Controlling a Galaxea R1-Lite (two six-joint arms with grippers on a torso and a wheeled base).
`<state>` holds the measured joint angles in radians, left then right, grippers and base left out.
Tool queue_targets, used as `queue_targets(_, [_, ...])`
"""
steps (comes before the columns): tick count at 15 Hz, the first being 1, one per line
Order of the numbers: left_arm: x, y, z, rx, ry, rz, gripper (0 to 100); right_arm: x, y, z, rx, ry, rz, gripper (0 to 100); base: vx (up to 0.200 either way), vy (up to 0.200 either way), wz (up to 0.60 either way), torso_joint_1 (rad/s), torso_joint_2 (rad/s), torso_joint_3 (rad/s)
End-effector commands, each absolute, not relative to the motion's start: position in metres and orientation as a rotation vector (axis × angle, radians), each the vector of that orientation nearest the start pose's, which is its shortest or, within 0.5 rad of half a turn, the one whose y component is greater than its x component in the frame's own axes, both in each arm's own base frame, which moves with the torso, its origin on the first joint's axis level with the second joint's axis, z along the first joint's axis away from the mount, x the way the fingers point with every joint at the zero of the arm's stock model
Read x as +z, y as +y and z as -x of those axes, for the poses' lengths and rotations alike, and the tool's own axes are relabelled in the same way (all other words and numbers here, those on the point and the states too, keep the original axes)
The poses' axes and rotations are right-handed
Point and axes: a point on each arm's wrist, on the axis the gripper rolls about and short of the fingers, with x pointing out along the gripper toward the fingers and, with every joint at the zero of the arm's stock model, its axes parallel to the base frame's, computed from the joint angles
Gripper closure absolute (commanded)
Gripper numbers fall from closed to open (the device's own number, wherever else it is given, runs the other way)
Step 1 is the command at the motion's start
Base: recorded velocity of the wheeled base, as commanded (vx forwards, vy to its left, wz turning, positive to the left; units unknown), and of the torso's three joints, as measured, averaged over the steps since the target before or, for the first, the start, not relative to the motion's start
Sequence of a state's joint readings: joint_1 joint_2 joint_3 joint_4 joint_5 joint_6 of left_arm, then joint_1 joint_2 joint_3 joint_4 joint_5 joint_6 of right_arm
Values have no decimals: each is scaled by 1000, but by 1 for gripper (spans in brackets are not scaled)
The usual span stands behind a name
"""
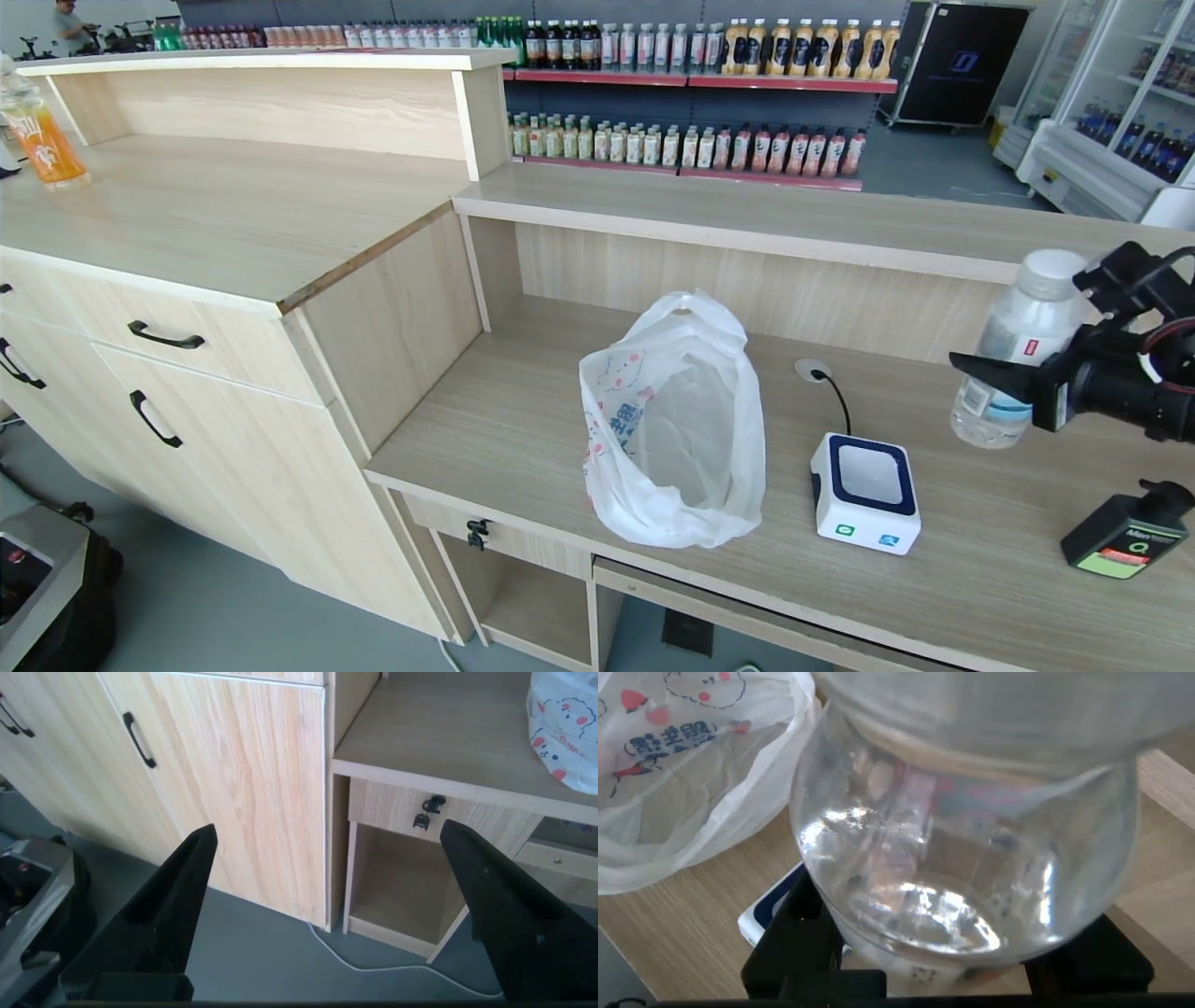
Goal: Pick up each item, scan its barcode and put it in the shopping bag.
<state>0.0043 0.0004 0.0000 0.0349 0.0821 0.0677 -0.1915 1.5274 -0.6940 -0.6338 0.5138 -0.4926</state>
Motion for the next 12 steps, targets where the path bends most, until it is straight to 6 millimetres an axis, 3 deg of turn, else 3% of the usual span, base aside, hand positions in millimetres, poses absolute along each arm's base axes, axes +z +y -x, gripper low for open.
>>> queue_targets(1, [72,2,23,86,40,-70,0,230,-49,-213,232,29,435,100,0,0,0,0,0,0])
queue_targets(5, [72,2,23,86,40,-69,0,234,-52,-202,202,36,429,100,0,0,0,0,0,0])
queue_targets(8, [72,2,23,86,38,-69,0,239,-51,-202,154,28,436,100,0,0,600,-48,105,72])
queue_targets(12, [72,2,23,86,40,-69,0,255,-11,-213,53,4,247,100,0,0,600,-190,496,297])
